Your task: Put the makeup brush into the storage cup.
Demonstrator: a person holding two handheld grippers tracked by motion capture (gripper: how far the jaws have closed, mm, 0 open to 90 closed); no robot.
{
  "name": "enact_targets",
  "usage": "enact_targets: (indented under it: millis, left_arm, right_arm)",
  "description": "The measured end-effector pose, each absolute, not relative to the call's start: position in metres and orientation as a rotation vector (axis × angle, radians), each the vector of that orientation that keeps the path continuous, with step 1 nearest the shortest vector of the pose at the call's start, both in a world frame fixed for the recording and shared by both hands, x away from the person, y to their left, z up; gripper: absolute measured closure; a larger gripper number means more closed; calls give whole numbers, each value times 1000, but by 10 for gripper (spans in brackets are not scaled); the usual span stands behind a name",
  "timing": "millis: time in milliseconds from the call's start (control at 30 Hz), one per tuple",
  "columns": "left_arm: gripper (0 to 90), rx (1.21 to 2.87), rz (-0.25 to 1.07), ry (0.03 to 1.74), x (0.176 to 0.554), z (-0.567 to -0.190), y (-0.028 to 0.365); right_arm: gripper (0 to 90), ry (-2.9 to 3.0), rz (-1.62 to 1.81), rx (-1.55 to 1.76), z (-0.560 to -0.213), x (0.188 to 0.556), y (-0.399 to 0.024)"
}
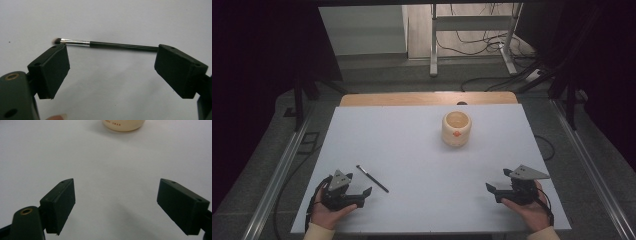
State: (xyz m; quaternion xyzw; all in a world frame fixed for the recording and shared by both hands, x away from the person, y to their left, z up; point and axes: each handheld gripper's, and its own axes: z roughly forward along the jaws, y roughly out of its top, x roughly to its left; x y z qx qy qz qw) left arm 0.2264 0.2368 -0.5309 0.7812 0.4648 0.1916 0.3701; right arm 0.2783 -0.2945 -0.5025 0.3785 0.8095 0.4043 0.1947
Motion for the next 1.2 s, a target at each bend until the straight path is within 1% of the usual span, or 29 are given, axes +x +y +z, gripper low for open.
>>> enact_targets:
  millis: [433,733,967,1200]
  left_arm:
    - [131,2022,507,1192,225,-531,236]
    - [136,2029,524,1150,222,-525,238]
    - [137,2048,546,1117,226,-515,238]
    - [141,2066,508,1079,231,-503,239]
  right_arm:
    - [159,2273,1136,1057,-501,280,-290]
    - [160,2264,1146,1066,-498,277,-291]
    - [164,2260,1146,1113,-500,280,-295]
    - [165,2256,1154,1132,-500,279,-298]
